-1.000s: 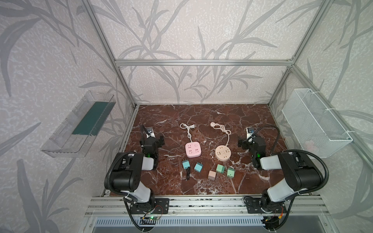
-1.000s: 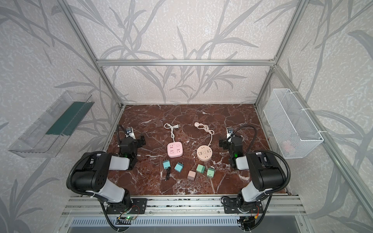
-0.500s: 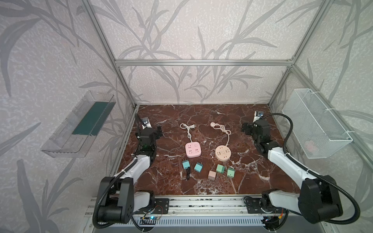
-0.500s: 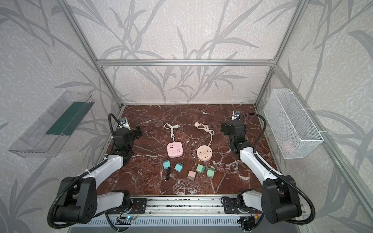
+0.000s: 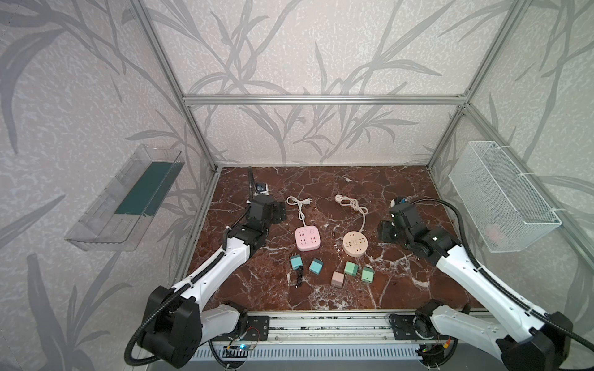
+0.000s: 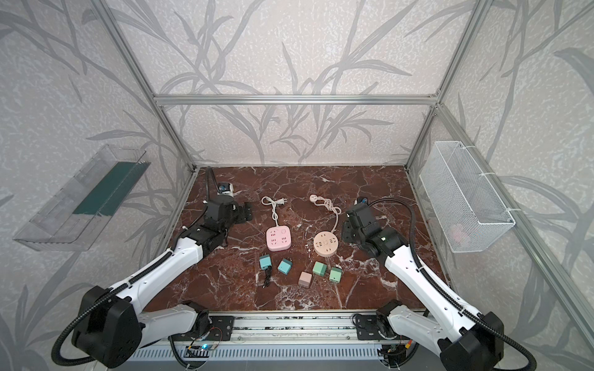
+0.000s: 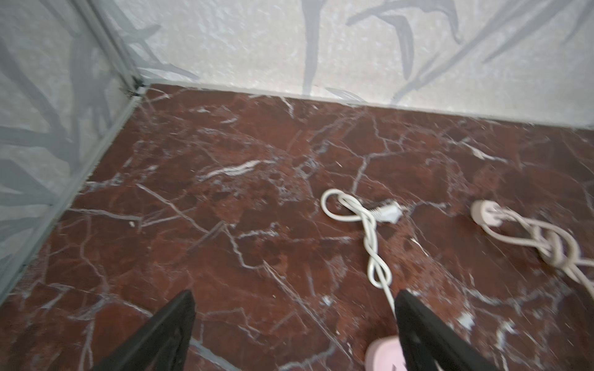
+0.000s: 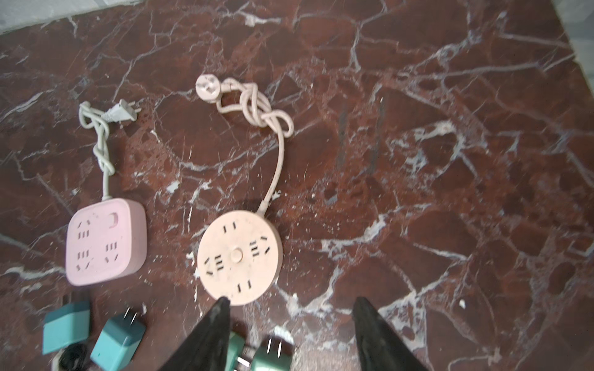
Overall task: Insert the plug
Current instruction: 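Reach right gripper down and grasp the mint-green adapter while left arm advances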
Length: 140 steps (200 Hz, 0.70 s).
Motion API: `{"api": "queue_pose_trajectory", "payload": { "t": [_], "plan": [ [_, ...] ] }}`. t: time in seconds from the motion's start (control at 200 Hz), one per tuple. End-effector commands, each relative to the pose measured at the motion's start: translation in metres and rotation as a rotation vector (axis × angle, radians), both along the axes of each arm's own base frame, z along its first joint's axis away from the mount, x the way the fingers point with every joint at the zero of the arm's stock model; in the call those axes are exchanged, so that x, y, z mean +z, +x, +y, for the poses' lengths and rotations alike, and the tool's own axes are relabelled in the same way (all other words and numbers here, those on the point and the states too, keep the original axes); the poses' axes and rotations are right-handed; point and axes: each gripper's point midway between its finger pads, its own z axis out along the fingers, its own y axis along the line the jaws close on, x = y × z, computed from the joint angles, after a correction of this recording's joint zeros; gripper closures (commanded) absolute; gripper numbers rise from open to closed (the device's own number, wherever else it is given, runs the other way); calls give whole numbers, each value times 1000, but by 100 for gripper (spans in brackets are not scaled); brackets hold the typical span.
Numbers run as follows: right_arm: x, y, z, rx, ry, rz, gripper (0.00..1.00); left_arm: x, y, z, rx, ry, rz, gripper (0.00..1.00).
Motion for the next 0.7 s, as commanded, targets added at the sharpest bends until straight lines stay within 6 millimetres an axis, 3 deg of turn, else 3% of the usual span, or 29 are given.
{"api": "queue_pose_trajectory", "payload": {
  "t": [0.0,0.125,0.25,0.5,0.695],
  "plan": [
    [-37,-55,0,-79,96,203,42,-12,-18,-25,-56,-91,112,6],
    [-69,-73,16,-107,200,277,41,-15,-29,-44,-108,-162,159,5],
    [-93,-82,27,-77,148,340,38,-19,-35,-57,-128,-152,188,1],
    [-102,-85,44,-39,97,377,39,-23,-43,-63,-93,-129,184,1],
    [-110,-86,46,-36,84,392,43,-8,-42,-66,-119,-138,137,1]
  ]
}}
